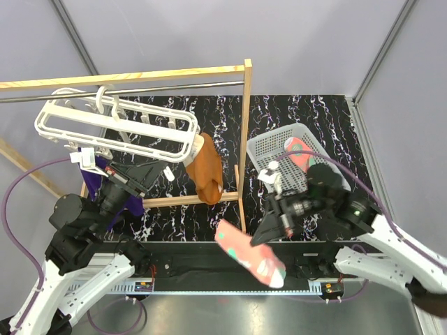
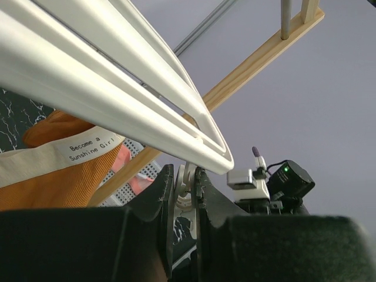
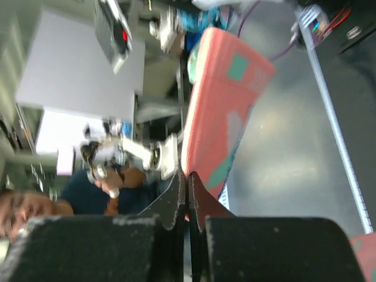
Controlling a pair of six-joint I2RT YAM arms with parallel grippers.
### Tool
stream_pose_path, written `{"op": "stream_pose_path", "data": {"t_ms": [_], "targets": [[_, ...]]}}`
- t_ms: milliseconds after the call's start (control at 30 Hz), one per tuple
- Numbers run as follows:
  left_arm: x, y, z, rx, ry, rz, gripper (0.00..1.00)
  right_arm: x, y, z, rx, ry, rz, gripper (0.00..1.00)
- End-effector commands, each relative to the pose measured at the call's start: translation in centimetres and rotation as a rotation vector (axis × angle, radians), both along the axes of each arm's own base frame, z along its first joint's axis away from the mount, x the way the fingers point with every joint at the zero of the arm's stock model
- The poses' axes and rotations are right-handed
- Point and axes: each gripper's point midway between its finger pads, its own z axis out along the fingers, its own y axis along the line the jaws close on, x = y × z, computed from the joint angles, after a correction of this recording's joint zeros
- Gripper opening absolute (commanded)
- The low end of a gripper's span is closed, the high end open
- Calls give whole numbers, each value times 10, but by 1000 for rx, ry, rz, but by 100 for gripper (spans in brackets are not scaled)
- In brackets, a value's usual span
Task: Clip the socks to the hanger
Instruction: Clamp the sock onto the hanger.
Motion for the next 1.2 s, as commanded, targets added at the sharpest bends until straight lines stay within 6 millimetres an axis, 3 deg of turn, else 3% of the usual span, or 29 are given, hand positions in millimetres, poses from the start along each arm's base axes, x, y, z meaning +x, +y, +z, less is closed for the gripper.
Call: {"op": "stream_pose_path", "data": {"t_ms": [0, 100, 433, 567, 1167], "targets": [[-7, -9, -12, 21, 34, -63, 0, 2, 36, 20, 25, -149, -60, 0], [-11, -7, -11, 7, 29, -71, 0, 3, 53, 28, 44, -178, -90, 0], [-31, -11, 7, -103, 28, -165, 0, 12, 94, 82, 330, -174, -111, 0], [-35, -10, 13, -155, 44, -185, 0, 15, 107, 88, 350, -181, -109, 0], [-38, -8, 14, -194, 56, -195, 0, 23, 116, 112, 402, -212, -140, 0]]}}
